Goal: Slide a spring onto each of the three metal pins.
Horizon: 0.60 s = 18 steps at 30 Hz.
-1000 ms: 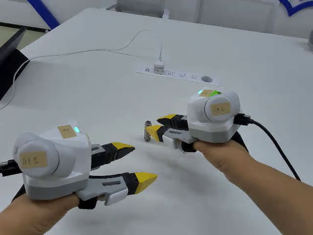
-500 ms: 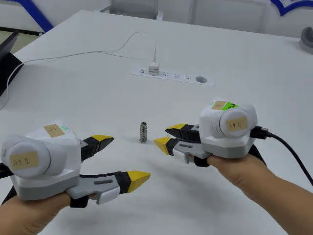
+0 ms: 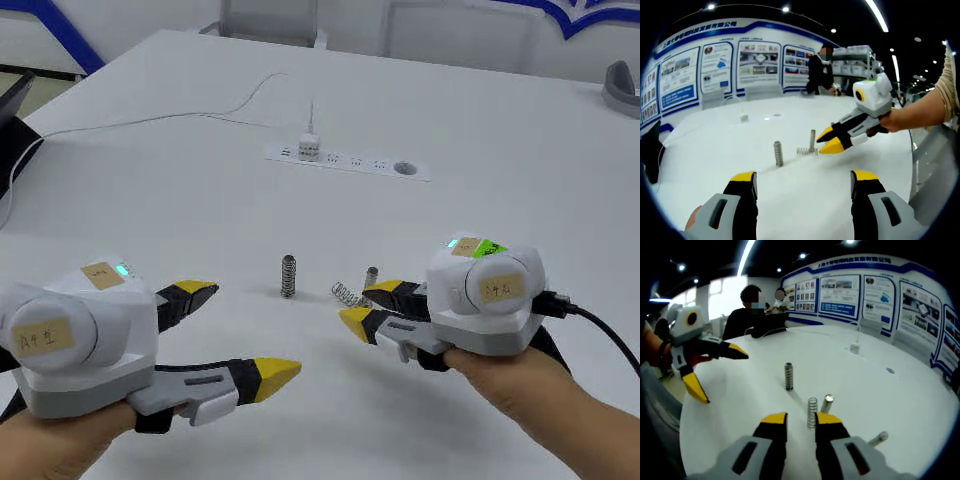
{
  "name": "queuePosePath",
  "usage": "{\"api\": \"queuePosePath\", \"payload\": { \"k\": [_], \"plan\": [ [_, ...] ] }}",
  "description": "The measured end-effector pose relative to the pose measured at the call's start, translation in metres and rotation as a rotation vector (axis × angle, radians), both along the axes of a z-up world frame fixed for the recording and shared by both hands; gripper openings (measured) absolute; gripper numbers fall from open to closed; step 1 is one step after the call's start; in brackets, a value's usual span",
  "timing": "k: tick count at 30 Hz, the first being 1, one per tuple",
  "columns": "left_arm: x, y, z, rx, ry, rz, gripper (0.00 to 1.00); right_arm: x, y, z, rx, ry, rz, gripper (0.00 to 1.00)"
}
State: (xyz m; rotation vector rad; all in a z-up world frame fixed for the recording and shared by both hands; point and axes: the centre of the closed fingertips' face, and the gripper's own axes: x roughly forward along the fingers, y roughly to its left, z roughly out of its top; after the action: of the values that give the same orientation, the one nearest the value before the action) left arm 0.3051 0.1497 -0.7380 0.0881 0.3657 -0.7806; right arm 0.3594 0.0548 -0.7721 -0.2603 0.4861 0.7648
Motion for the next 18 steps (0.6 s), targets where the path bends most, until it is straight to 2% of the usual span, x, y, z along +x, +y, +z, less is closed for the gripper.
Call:
{"api": "queuePosePath", "payload": {
  "k": [4, 11, 18],
  "plan": [
    [0.000, 0.000, 0.000, -0.001, 0.001, -0.001, 0.79, 0.003, -0.002, -0.004, -0.009, 0.008, -0.022, 0.21],
    [0.000, 0.002, -0.002, 0.001, 0.003, -0.001, 0.79, 0.008, -0.008, -0.018, -0.027, 0.057, -0.068, 0.19],
    [0.001, 0.002, -0.003, -0.001, 0.007, -0.006, 0.80, 0.011, -0.007, -0.021, -0.032, 0.066, -0.076, 0.18]
  ]
}}
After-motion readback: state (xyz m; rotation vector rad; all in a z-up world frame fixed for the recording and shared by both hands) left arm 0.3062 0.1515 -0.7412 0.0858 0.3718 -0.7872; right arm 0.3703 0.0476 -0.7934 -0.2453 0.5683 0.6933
